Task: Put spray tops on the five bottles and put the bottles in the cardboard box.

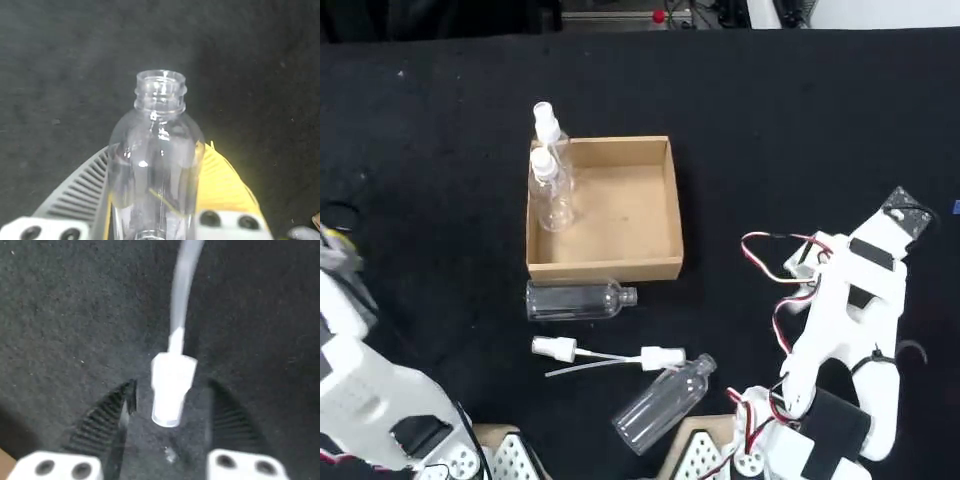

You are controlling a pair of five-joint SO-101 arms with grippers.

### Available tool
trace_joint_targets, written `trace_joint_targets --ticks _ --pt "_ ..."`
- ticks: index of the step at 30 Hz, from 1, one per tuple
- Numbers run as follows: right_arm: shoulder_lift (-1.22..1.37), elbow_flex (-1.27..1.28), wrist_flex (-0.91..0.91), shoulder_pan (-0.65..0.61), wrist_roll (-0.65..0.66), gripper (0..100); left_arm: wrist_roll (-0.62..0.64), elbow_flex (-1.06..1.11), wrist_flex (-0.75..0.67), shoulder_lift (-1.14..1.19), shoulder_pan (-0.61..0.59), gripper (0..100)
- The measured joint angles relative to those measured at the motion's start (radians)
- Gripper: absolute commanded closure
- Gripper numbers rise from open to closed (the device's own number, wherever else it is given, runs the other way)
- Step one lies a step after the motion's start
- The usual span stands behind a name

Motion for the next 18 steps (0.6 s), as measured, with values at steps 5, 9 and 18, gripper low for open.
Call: trace_joint_targets --ticks 5,9,18 --pt "0.000 -0.032 0.044 0.000 0.086 71.9 0.046 0.247 -0.193 -0.144 0.087 93" --pt "0.000 -0.141 0.160 0.011 0.278 71.9 0.078 0.299 -0.247 -0.215 0.141 93" --pt "0.000 -0.279 0.311 0.077 1.194 71.9 0.095 0.339 -0.256 -0.235 0.215 93"
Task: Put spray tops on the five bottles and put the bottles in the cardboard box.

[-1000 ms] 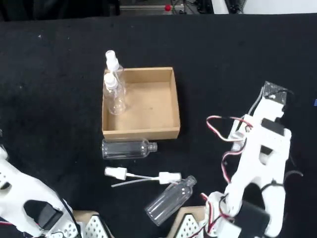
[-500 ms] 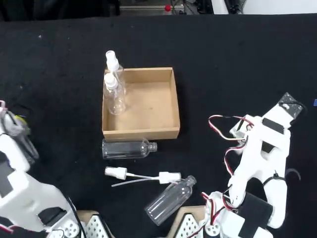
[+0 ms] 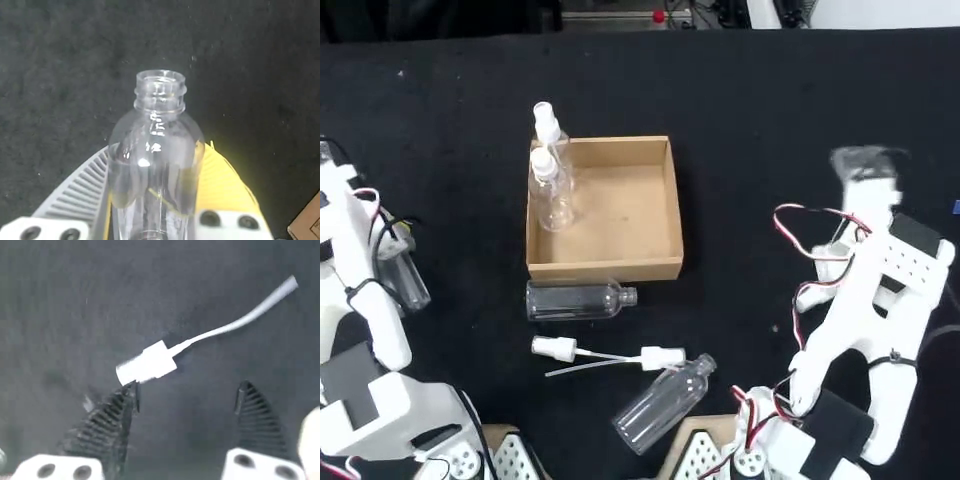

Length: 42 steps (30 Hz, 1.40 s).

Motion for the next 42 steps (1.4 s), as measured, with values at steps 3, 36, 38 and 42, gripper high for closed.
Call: trace_joint_targets --ticks 3,36,38,42 --pt "0.000 0.000 0.021 0.017 0.373 71.9 0.015 0.015 0.000 -0.003 0.006 93" --pt "0.381 0.025 -0.287 0.018 0.723 95.3 0.133 0.212 -0.129 -0.012 0.008 93" --pt "0.399 -0.015 -0.287 0.014 0.477 95.2 0.133 0.212 -0.129 -0.012 0.008 93" --pt "0.422 -0.075 -0.262 0.014 -0.003 94.4 0.133 0.212 -0.129 -0.012 0.008 93"
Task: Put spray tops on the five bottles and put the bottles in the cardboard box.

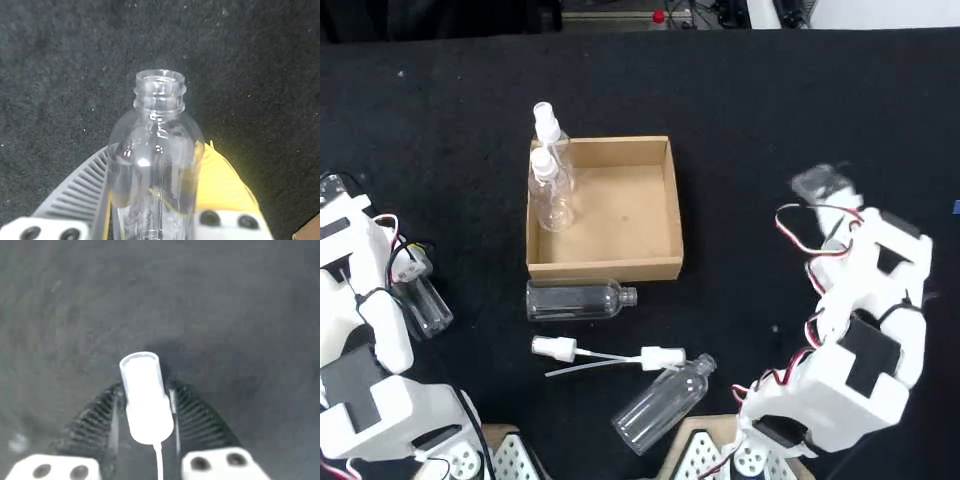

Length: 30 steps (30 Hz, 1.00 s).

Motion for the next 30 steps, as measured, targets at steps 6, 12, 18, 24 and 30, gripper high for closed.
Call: trace_joint_targets --ticks 6,12,18,24,30 --pt "0.051 -0.080 0.146 -0.002 -0.222 74.5 0.000 0.000 0.000 0.000 0.000 93" --pt "0.124 -0.152 0.233 0.000 -0.061 76.8 0.000 0.021 0.000 0.000 0.000 93" --pt "0.155 -0.186 0.282 0.003 0.153 86.0 0.000 0.021 0.000 0.000 0.000 93" --pt "0.158 -0.193 0.284 0.002 0.161 98.0 0.000 0.021 0.000 0.000 0.000 93" --pt "0.081 -0.192 0.296 0.002 0.086 98.8 0.000 0.026 0.000 -0.017 0.000 93"
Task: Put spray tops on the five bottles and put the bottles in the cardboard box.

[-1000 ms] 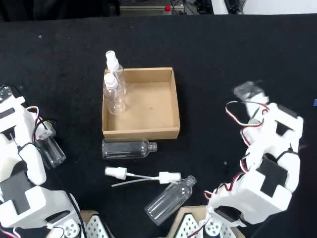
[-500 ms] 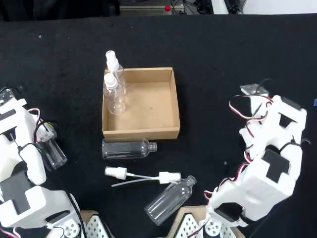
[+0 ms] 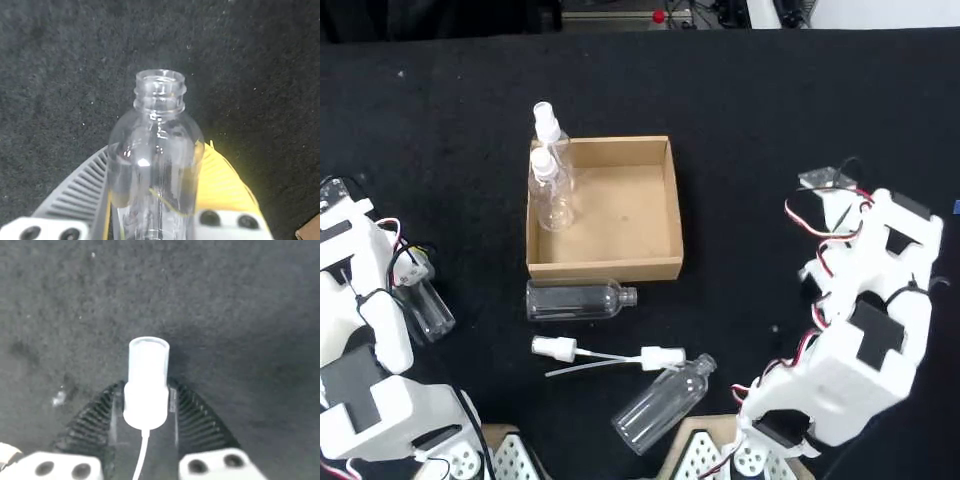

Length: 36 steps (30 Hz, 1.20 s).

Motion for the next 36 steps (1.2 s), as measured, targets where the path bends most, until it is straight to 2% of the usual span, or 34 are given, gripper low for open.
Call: trace_joint_targets --ticks 5,11,17,23,29,36 --pt "-0.175 0.000 0.011 0.000 -0.157 98.8 0.002 0.098 -0.006 -0.155 0.034 93" --pt "-0.436 0.000 0.080 -0.041 -0.391 98.8 0.002 0.282 -0.101 -0.428 0.100 93" --pt "-0.764 0.000 0.160 -0.196 -0.574 98.7 0.002 0.377 -0.118 -0.640 0.109 93" --pt "-1.028 0.000 0.163 -0.436 -0.749 98.6 0.002 0.451 -0.118 -0.818 0.149 93" --pt "-1.069 -0.058 0.114 -0.646 -0.882 98.5 0.002 0.566 -0.117 -1.065 0.253 93" --pt "-1.071 -0.126 0.057 -0.746 -1.007 98.4 0.002 0.758 -0.117 -1.448 0.311 93"
